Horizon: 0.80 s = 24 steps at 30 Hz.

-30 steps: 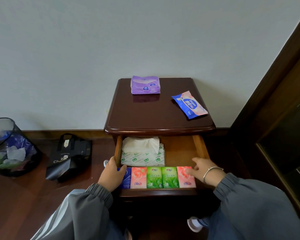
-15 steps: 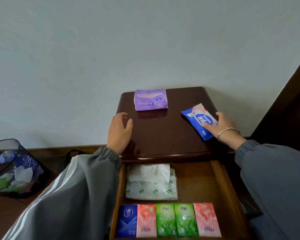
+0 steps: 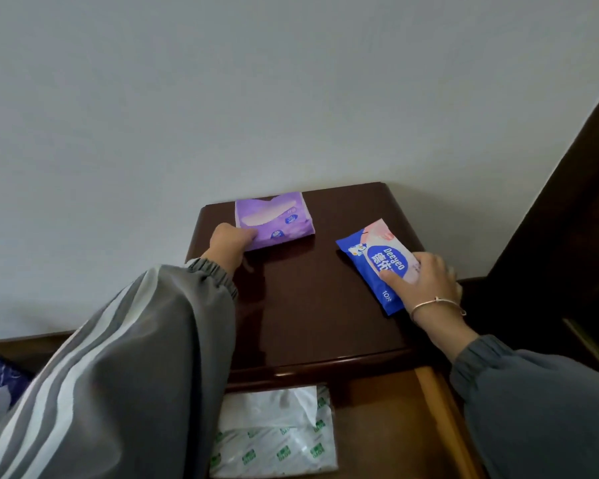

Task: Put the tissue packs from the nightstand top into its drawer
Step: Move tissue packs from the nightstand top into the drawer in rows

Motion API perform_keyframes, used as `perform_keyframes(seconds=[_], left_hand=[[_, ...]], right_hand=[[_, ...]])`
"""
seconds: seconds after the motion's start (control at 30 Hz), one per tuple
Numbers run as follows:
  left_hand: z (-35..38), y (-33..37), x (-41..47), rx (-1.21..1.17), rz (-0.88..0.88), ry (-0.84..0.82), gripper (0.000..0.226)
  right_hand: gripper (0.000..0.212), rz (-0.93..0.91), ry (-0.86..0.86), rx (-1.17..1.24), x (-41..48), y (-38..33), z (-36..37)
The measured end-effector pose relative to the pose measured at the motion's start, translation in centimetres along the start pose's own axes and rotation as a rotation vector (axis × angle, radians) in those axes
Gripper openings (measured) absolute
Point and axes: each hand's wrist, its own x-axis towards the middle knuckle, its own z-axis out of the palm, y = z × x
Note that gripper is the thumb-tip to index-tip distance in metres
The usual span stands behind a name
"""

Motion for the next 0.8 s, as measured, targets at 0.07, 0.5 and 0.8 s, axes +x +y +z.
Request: perform_keyframes(seconds=[0.07,0.5,0.8], left_hand=[[0.3,-0.1,0.1,-0.069,-0.025,-0.060,0.040],[-6.5,-2.3,-11.8,-0.713,-0.129,-0.081,0.039],[-15.6,-10.7,-22.8,-0.879,-0.100,-0.199,0.025]], right_hand=[[0.059,-0.029,0.043,0.051,-0.1,0.2,0.0],[0.034,0.002,0.131,0.536,-2.9,-0.7,-2.2],[0.010,0.252,-0.336,1.133,-10.9,0.7,-7.6]])
